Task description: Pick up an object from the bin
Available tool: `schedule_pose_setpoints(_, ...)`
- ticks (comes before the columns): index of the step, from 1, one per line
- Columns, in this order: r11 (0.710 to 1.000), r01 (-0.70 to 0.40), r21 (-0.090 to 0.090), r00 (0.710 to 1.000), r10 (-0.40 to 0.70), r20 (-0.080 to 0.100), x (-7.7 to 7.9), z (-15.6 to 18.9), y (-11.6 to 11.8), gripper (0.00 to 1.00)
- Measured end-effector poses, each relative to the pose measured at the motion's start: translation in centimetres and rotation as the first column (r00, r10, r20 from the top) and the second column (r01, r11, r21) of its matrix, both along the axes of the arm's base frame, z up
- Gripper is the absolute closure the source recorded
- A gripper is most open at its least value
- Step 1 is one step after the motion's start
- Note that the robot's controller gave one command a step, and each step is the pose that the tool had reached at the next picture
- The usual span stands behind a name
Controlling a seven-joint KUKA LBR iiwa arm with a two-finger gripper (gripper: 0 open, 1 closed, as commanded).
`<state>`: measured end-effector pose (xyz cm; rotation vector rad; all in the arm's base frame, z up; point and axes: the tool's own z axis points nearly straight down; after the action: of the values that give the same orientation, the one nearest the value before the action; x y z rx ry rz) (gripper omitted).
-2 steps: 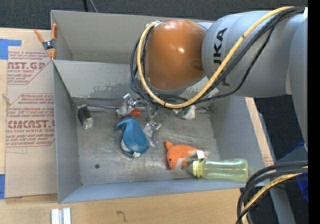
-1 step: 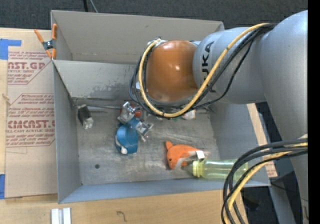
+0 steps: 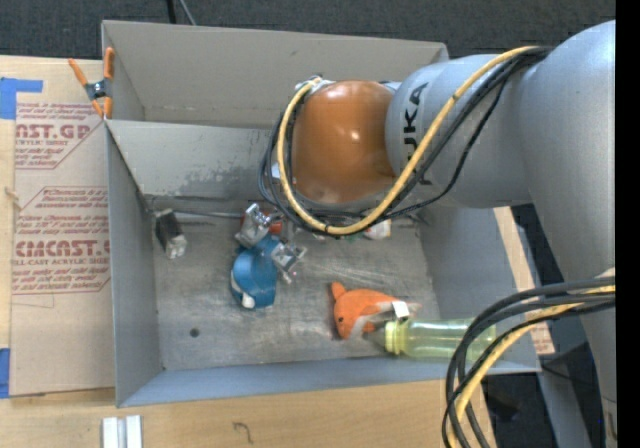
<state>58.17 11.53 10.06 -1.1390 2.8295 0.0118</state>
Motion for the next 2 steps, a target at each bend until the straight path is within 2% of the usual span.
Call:
schedule_pose_setpoints(1,1.000,-0.015,-0.005,1.000,0.015,-0.007,-0.5,1.0,0.0,1.00)
schedule_pose_setpoints(2,1.000,-0.008,-0.027,0.999,0.008,-0.031,-0.7,1.1,-1.1,1.00)
